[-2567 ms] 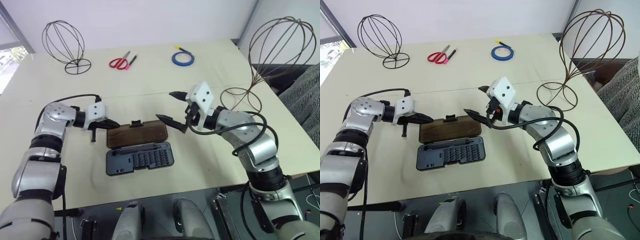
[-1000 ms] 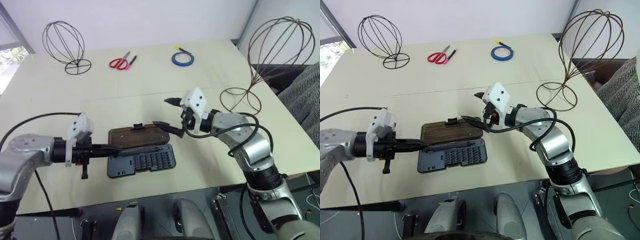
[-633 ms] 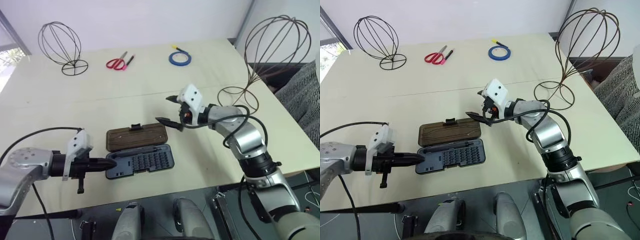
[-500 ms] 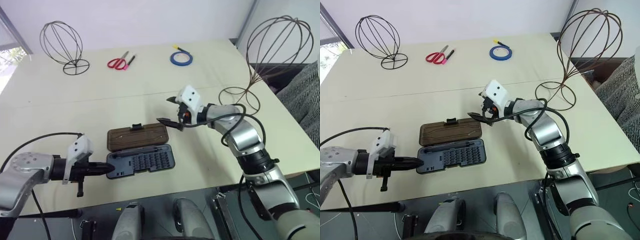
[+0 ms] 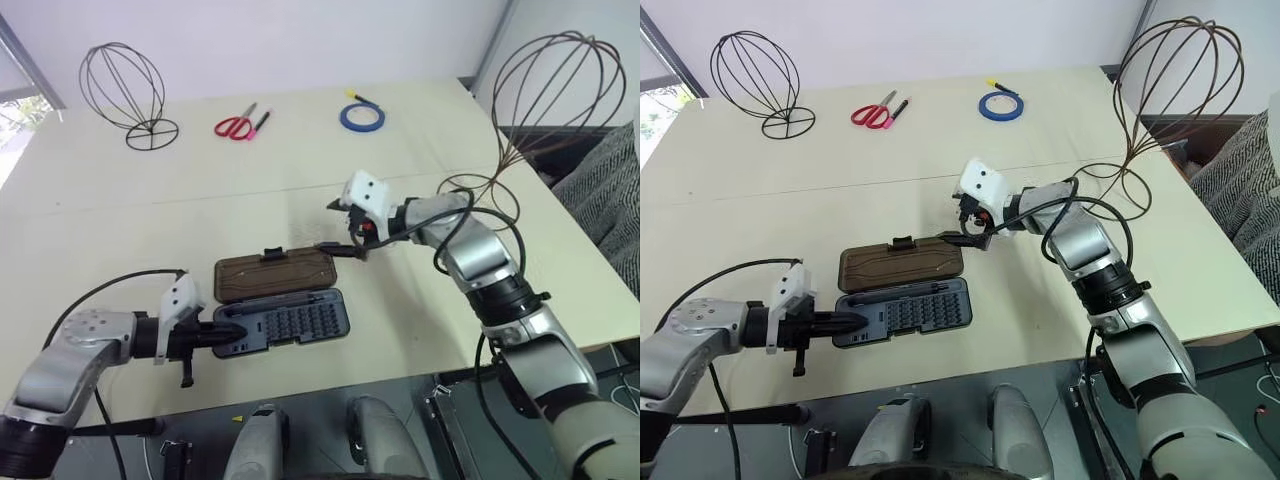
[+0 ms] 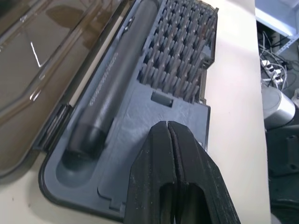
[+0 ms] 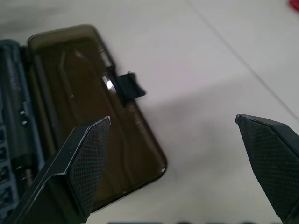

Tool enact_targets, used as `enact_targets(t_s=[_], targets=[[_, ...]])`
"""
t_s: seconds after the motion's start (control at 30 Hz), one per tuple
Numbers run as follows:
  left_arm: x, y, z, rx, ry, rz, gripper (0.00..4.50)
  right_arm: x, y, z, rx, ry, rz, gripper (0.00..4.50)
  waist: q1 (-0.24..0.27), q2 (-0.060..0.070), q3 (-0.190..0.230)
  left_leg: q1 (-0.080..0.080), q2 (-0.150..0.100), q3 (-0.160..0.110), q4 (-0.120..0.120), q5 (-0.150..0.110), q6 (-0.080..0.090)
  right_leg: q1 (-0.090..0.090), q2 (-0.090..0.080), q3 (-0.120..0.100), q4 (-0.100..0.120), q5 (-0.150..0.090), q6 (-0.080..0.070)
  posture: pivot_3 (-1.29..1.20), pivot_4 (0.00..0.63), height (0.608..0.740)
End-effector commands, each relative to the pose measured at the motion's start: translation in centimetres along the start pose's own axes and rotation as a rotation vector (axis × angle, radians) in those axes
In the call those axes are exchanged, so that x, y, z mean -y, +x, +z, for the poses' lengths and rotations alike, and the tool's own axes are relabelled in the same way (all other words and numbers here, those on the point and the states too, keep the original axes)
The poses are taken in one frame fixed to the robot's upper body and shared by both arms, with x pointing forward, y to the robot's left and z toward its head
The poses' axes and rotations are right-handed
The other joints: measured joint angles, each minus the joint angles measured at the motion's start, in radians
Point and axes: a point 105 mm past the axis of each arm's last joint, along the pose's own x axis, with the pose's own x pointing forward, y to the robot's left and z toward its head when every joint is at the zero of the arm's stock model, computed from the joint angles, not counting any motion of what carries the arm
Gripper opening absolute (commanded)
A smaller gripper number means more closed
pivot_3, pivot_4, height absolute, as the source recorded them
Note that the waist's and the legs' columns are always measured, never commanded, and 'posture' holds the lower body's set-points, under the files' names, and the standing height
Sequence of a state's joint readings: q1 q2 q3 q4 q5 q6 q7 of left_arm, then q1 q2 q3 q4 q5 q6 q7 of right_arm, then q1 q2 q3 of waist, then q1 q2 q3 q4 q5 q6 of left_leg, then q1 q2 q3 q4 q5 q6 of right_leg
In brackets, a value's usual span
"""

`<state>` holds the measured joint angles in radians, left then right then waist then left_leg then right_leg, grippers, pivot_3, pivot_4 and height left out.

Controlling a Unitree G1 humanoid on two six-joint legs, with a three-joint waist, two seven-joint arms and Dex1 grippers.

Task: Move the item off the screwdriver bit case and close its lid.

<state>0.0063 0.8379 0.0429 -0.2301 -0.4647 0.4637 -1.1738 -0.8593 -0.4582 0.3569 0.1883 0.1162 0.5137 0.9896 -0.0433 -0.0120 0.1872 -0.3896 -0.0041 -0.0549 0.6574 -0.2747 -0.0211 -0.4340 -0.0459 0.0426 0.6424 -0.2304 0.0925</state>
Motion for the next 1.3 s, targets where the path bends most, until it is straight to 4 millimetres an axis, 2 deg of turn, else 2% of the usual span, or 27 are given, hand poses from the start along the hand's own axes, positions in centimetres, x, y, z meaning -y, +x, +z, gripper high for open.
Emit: enact_targets(t_s=[0.03,0.13,0.23,0.4,0.6,1.0,1.3], targets=[[-0.2,0.1,-1.2,-0.032,-0.022,0.024,0.02,0.4,0.1,1.3,-0.012,-0.045,0.037,4.50,0.000,0.000,0.000,0.000,0.000,0.000,0.000,0.000,0.000,0.000,0.000,0.000,0.000,0.000,0.000,0.00,0.150,0.740],[-0.3,0.2,-1.3,-0.029,-0.020,0.032,0.02,0.9,1.0,1.3,-0.033,-0.013,0.045,4.50,-0.001,0.000,0.000,0.000,0.000,0.000,0.000,0.000,0.000,0.000,0.000,0.000,0.000,0.000,0.000,0.00,0.150,0.740],[-0.3,0.3,-1.3,-0.021,-0.018,0.044,0.02,1.6,2.4,1.4,-0.036,0.148,0.063,4.50,-0.002,0.000,0.000,0.001,0.000,0.000,0.000,0.000,0.000,0.000,0.000,0.000,0.001,0.000,0.000,0.00,0.150,0.740],[-0.4,-0.1,-1.6,-0.020,-0.013,0.071,0.02,2.5,4.0,0.1,-0.095,0.287,0.059,4.50,-0.001,0.000,0.000,0.001,0.000,0.000,-0.002,0.000,0.000,0.000,0.000,0.000,0.002,0.000,-0.001,0.00,0.150,0.740],[-0.3,-0.2,-1.5,-0.016,-0.011,0.088,0.02,2.3,5.0,-1.4,-0.131,0.274,0.064,4.50,-0.003,0.001,0.000,0.003,0.000,0.000,-0.005,0.000,0.000,0.000,-0.001,0.001,0.001,0.000,-0.001,0.00,0.150,0.740],[-0.5,-0.4,-1.2,-0.016,0.004,0.105,0.02,2.1,5.2,-3.9,-0.096,0.305,0.011,4.50,-0.003,0.001,0.000,0.005,0.000,0.000,-0.006,0.000,-0.001,0.000,0.000,0.001,0.002,-0.001,-0.002,0.00,0.150,0.740],[-1.1,-0.5,-0.7,-0.011,0.026,0.118,0.02,0.3,5.3,-5.3,-0.091,0.144,0.021,4.50,-0.004,0.001,0.000,0.013,0.000,0.000,-0.009,0.000,-0.001,0.006,0.000,0.001,0.002,-0.002,-0.003,0.00,0.150,0.740]])
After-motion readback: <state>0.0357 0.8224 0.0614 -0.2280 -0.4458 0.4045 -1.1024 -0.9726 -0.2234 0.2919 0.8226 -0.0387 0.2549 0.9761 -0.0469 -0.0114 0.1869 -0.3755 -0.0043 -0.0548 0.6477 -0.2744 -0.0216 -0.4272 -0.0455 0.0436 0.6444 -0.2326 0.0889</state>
